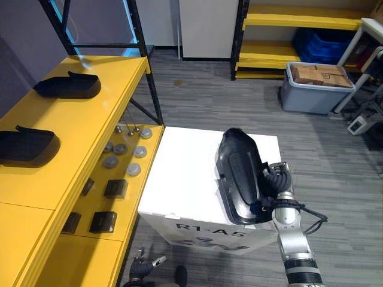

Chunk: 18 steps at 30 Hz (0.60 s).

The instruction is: Walk over and take plastic housings, then place them on the shelf

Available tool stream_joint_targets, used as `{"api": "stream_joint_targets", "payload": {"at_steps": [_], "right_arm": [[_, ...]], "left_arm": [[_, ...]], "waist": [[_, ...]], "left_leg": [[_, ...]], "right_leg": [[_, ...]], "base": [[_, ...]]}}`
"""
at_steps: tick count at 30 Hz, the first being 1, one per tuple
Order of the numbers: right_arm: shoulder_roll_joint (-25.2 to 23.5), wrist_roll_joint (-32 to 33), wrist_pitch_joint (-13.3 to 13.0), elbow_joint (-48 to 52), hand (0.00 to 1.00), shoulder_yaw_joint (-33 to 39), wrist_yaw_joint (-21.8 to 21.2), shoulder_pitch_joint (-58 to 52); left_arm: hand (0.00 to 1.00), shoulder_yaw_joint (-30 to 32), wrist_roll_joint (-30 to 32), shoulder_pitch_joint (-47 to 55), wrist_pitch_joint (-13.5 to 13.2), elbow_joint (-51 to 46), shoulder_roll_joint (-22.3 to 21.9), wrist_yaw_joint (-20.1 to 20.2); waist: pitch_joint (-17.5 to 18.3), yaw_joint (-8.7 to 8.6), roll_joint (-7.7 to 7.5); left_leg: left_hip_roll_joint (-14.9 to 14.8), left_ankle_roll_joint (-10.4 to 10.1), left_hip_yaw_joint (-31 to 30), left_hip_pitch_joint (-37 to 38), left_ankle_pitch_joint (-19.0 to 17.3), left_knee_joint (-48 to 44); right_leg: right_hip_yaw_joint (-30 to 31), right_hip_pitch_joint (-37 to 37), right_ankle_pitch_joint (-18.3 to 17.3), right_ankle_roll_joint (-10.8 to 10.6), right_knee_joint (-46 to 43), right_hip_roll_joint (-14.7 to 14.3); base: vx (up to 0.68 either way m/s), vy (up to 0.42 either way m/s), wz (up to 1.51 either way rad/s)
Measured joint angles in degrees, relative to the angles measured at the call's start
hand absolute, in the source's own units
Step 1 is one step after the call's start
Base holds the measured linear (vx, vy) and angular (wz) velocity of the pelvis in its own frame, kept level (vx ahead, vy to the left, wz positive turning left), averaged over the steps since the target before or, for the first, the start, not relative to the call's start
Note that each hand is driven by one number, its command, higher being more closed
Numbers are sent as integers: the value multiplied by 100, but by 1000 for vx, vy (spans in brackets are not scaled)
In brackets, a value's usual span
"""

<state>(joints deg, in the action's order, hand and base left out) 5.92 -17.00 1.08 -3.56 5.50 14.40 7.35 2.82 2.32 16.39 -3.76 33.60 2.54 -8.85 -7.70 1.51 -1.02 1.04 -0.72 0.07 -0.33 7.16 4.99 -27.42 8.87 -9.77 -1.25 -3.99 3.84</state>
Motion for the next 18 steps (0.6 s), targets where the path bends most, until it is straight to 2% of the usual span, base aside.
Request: {"api": "stream_joint_targets", "payload": {"at_steps": [5, 9, 12, 14, 18], "right_arm": [[20, 441, -225, 323, 100, 8, 250, 1], [3, 678, -247, 516, 100, 10, 318, 1], [-16, 857, -378, 708, 100, 5, 406, 2], [-18, 882, -484, 856, 100, 8, 467, 15], [-129, 882, -597, 1191, 100, 4, 552, 232]], "left_arm": [[0, -8, -105, -52, 0, 9, 4, -93], [0, -43, -106, -58, -2, 9, 3, -105], [0, 24, -107, -62, -7, -11, -23, -196], [0, 46, -110, -47, -6, -201, -27, -225], [0, 320, -122, 166, -80, -1524, -150, -323]], "waist": [[1, 48, 0], [1, 79, 0], [3, 86, 0], [5, 89, -3], [11, 92, -2]], "left_leg": [[-3, 0, 5, 2, 0, -1], [-7, 0, 7, 6, 0, -1], [-5, 1, 4, 10, -1, -1], [-3, 2, 3, 10, -1, -1], [-1, 6, -6, 10, -2, -1]], "right_leg": [[8, 1, -1, 2, -1, -5], [13, -2, -3, 5, -19, -6], [11, -7, -3, 5, -38, 3], [9, -9, -3, 5, -43, 7], [-1, -10, -3, 5, -49, 11]], "base": [[0, 0, 0], [0, 0, 0], [0, 0, 0], [0, 0, 0], [0, 0, 0]]}}
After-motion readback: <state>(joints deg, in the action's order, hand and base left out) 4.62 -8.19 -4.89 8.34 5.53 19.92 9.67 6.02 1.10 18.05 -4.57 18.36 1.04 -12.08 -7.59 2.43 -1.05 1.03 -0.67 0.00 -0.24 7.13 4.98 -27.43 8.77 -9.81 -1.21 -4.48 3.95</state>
